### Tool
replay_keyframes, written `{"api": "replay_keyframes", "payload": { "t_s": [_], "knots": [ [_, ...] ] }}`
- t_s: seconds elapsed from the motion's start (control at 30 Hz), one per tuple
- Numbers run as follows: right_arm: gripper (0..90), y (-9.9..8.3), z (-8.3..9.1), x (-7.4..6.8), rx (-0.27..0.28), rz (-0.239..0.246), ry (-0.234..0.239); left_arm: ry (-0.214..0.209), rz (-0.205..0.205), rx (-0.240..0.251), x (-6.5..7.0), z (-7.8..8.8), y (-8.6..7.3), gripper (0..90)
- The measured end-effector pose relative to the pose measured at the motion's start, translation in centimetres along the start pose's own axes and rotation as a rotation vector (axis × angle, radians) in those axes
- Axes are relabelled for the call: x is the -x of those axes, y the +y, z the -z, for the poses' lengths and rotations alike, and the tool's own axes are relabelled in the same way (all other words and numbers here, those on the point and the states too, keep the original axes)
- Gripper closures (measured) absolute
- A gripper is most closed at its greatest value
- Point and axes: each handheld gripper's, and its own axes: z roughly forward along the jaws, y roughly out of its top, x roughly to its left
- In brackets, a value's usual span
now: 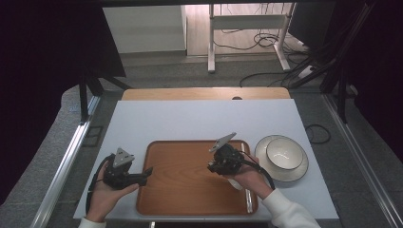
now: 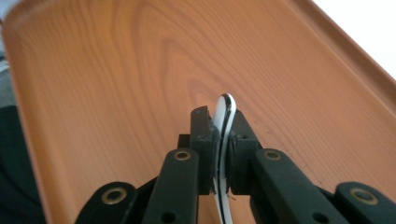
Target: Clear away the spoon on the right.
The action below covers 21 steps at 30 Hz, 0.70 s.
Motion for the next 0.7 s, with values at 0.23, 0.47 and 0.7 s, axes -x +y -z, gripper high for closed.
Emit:
{"api": "replay_keyframes", "payload": {
  "t_s": [0.23, 0.47, 0.7],
  "knots": [
    [81.9, 0.2, -1.7, 0.4, -0.032, 0.011, -0.033, 0.001, 0.0, -0.001, 0.1, -0.1, 0.0, 17.6],
    [82.3, 0.1, -2.9, 1.3, -0.058, -0.016, -0.049, 0.0, -0.002, -0.007, 0.1, -0.2, -0.1, 17.6],
    [77.4, 0.0, -3.4, 1.9, -0.072, -0.04, -0.051, 0.001, -0.003, -0.01, 0.0, -0.3, -0.1, 17.7]
  ]
}}
